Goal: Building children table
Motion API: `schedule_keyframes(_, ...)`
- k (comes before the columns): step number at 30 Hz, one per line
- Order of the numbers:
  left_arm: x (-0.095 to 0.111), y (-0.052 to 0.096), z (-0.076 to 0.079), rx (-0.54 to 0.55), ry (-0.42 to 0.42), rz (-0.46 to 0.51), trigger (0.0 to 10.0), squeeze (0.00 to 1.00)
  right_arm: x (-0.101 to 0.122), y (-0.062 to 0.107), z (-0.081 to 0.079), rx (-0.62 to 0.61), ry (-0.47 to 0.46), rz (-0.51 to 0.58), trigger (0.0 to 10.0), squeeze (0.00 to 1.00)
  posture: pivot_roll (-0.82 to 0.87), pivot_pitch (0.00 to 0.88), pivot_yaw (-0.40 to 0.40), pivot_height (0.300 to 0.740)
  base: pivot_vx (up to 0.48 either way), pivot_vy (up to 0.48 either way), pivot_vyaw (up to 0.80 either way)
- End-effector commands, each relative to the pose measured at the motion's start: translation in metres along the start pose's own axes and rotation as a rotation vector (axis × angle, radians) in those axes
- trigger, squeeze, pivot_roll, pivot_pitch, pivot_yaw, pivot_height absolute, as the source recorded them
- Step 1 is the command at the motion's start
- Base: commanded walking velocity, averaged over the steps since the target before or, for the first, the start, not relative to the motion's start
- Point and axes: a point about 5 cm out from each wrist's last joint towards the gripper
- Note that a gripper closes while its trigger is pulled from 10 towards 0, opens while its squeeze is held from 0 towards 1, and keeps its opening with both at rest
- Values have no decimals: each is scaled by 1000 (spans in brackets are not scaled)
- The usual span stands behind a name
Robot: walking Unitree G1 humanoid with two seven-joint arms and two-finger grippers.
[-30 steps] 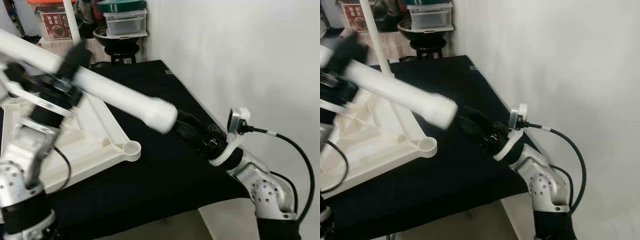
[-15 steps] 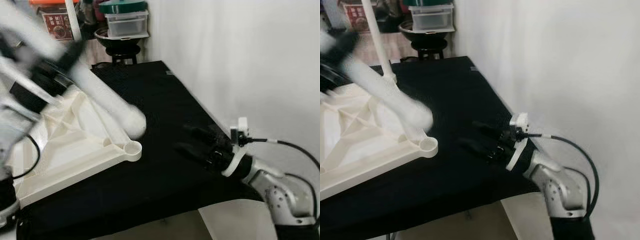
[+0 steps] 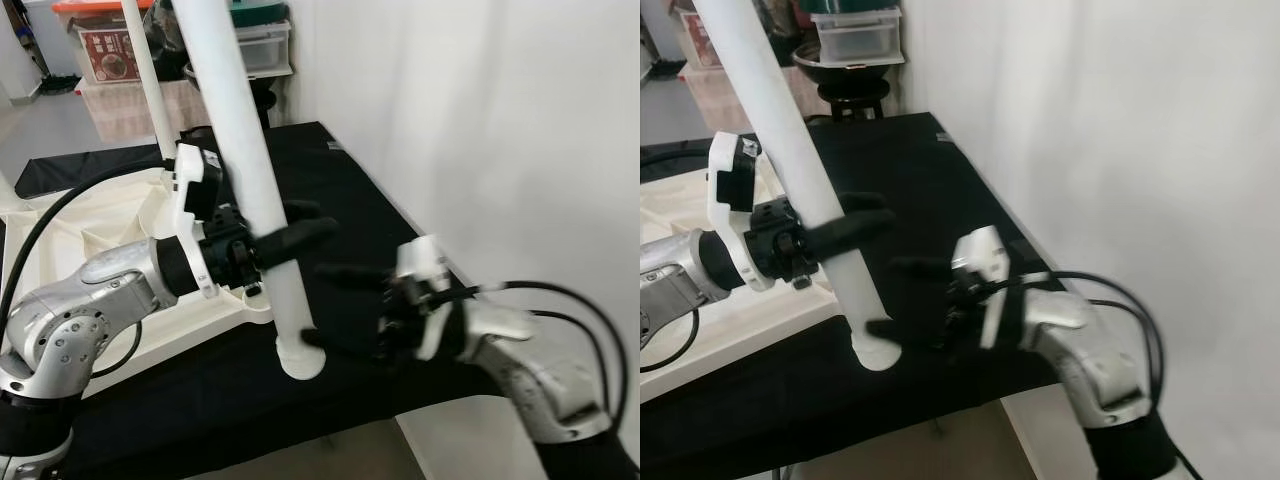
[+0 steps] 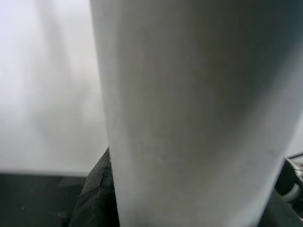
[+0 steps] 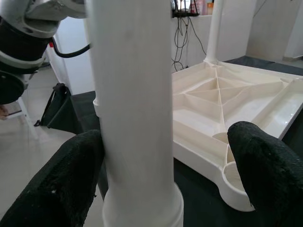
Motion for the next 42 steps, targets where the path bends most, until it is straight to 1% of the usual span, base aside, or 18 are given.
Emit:
schedule_keyframes(1,7,-3,5,-52,-48,32,0,0,0,-7,1,-7,2,-25,10000,0,-40,12,-2,740,0,0,0)
schedule_keyframes(2,9,-4,7,-72,-58,51,0,0,1,-10,1,4,3,-30,10000,0,-39,13,-5,740,0,0,0)
schedule_keyframes(4,9,-4,7,-72,-58,51,0,0,1,-10,1,4,3,-30,10000,0,-39,13,-5,740,0,0,0)
schedule_keyframes(7,8,-6,12,-116,-78,62,0,0,3,-14,-1,22,7,-32,10000,0,-41,15,-5,740,0,0,0)
schedule_keyframes(9,8,-6,12,-116,-78,62,0,0,3,-14,-1,22,7,-32,10000,0,-41,15,-5,740,0,0,0)
schedule_keyframes(10,5,-6,14,-136,-93,58,0,0,3,-16,-1,26,10,-32,10000,0,-42,15,-4,740,0,0,0)
schedule_keyframes(15,-1,-8,16,-154,-108,51,0,0,4,-23,-2,26,14,-31,10000,0,-44,16,-5,740,0,0,0)
schedule_keyframes(16,-3,-10,16,-160,-113,48,0,0,3,-27,-4,27,13,-28,2784,0,-46,16,-5,740,0,0,0)
schedule_keyframes(17,-5,-10,16,-165,-117,47,0,0,3,-30,-5,27,12,-28,2784,0,-47,17,-5,740,0,0,0)
schedule_keyframes(18,-5,-11,16,-168,-120,49,0,0,3,-32,-5,27,6,-28,0,0,-47,18,-7,740,0,0,0)
schedule_keyframes(27,-5,-12,12,-160,-136,65,0,0,1,-39,-6,29,-2,-33,0,0,-50,18,-7,740,0,0,0)
schedule_keyframes(40,-9,-14,10,-144,-150,71,0,0,-1,-41,-5,23,9,-39,0,0,-68,19,-12,740,0,0,0)
schedule_keyframes(41,-8,-15,5,-100,-144,81,0,1000,-1,-41,-4,12,10,-37,0,0,-69,19,-11,740,0,0,0)
schedule_keyframes(42,-5,-15,0,-50,-132,99,8118,1000,-1,-41,-2,-6,8,-32,0,0,-69,20,-10,740,0,0,0)
Point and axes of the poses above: a point about 5 cm out from each wrist's last joint towards the gripper, its own y axis pointing back from the gripper into the wrist, its own x axis along the axis of the wrist's last joint, z = x × y, and after that the axes turned 15 degrees about -y, right-handed
